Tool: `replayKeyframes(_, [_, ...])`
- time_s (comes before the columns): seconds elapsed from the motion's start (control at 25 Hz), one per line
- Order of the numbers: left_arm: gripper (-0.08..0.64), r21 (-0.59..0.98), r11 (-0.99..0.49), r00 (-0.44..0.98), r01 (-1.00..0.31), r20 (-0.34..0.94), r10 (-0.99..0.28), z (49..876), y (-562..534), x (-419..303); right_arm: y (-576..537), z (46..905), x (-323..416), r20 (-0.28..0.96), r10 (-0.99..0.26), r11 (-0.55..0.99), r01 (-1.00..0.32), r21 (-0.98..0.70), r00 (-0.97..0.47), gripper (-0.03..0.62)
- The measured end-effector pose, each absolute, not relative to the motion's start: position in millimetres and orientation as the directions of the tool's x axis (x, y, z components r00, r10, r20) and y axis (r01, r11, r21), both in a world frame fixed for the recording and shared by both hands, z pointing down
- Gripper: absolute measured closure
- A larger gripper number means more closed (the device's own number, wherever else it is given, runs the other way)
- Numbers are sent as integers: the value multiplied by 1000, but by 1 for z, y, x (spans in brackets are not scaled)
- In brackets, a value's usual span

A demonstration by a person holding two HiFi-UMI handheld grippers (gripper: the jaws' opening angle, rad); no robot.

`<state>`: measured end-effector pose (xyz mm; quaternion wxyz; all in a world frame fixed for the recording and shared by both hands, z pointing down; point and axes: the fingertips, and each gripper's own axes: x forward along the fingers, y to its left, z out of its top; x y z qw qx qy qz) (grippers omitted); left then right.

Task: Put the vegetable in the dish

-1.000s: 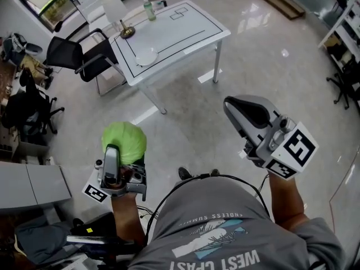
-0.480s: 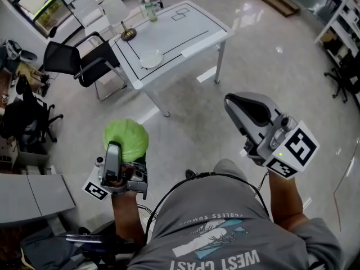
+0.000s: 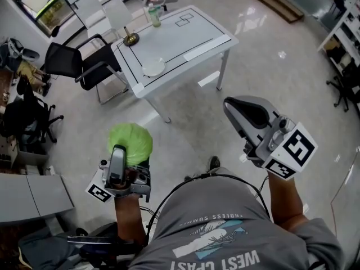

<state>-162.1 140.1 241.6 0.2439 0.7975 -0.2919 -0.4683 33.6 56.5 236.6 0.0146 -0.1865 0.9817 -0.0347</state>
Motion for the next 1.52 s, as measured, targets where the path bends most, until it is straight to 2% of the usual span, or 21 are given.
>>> replayKeyframes(0.68, [264,660,-689,289,-299,-626,-725,239,48,-142,-53,231,43,13,-255,965,-255,-65,-967,584])
replayKeyframes(0.92, [264,707,-653,254,-270,-602,-757,260,26,-147,-69,242,29,35,-238,966,-241,-90,-971,584])
replayKeyframes(1.52, [264,690,-688,391,-225,-583,-713,254,-34,-221,-103,237,-38,24,-369,925,-369,-85,-929,584])
